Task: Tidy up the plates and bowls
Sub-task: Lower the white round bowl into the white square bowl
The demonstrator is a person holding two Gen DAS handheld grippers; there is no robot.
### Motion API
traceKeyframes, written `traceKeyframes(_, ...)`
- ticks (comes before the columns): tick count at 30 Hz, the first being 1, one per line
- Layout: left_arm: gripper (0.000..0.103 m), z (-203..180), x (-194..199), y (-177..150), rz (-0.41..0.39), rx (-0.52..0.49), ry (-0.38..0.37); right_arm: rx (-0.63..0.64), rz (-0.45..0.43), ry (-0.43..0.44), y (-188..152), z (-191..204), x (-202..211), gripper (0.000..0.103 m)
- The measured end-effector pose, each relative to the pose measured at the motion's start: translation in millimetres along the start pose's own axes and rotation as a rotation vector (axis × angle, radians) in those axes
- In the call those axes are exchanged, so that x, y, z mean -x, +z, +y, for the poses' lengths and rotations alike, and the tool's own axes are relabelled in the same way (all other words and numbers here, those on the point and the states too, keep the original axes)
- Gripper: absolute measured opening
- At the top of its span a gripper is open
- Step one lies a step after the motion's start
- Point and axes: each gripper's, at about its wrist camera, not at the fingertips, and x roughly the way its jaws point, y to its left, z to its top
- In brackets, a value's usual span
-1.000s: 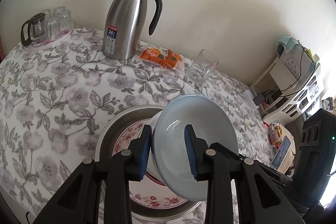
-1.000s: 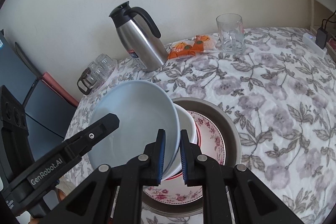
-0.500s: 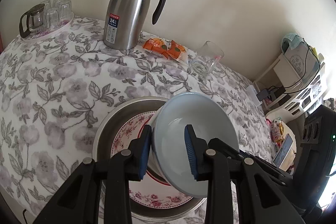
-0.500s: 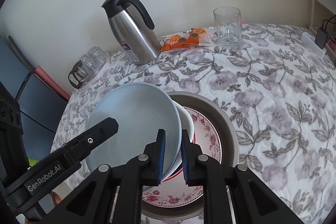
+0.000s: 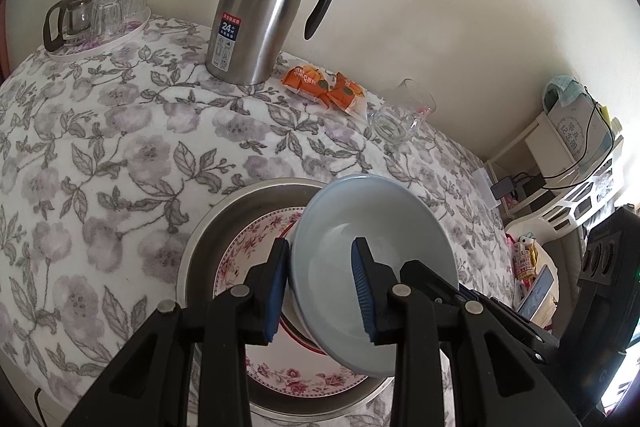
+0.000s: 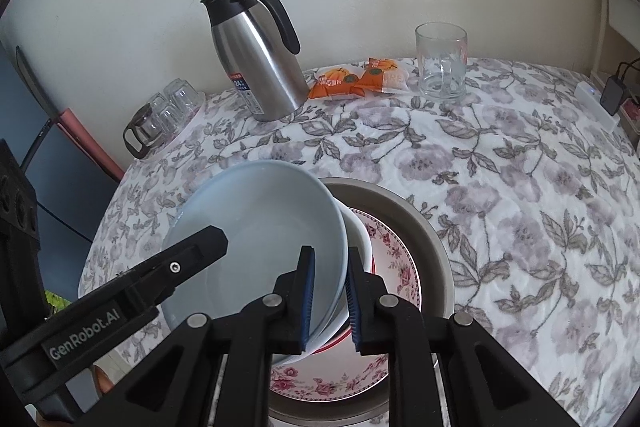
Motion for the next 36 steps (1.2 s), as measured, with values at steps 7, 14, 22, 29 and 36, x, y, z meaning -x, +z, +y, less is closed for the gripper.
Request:
traceKeyframes(7, 0.032, 2.2, -0.1, 0.2, 0.000, 0.008, 0.000, 0.007, -0.003, -0.013, 2.9, 0.1, 0.2, 0.018)
traceKeyframes(14, 0.032, 2.5, 1.9, 0.8, -0.012, 0.011, -0.005, 0.017, -0.022, -0.037, 3.8, 0.7, 4.7, 0.020)
traceKeyframes(22, 0.032, 2.0, 2.1, 0.1, -0.010, 0.012, -0.007, -0.017, -0.026, -0.031, 6.5, -9.9, 8.4, 0.020)
traceKeyframes(29, 0.032, -1.2, 5.0, -0.3, -0.018, 0.002, -0.026, -0.063, -0.026, 0.004, 8.4, -20.4, 12.1, 0.020)
traceKeyframes(36, 0.032, -3.7, 10.7, 0.2, -0.037, -0.001, -0.028, -0.023, -0.025, -0.008, 5.5, -9.8, 10.9, 0.021)
